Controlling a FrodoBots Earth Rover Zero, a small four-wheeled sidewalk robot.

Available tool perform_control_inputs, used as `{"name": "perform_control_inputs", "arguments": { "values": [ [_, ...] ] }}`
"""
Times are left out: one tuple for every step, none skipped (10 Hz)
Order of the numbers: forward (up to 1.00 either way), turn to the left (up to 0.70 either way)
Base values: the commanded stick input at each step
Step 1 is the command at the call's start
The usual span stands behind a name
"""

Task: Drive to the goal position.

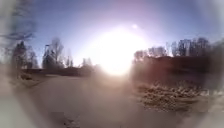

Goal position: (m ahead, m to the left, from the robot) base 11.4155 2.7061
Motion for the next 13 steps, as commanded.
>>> {"name": "perform_control_inputs", "arguments": {
  "values": [
    [0.7,0.35],
    [0.7,0.35],
    [0.7,0.0],
    [0.7,0.0],
    [0.7,0.0],
    [0.7,0.0],
    [0.7,0.1],
    [0.7,0.31],
    [0.7,0.35],
    [0.7,0.35],
    [0.7,0.35],
    [0.7,0.19],
    [0.7,0.0]
  ]
}}
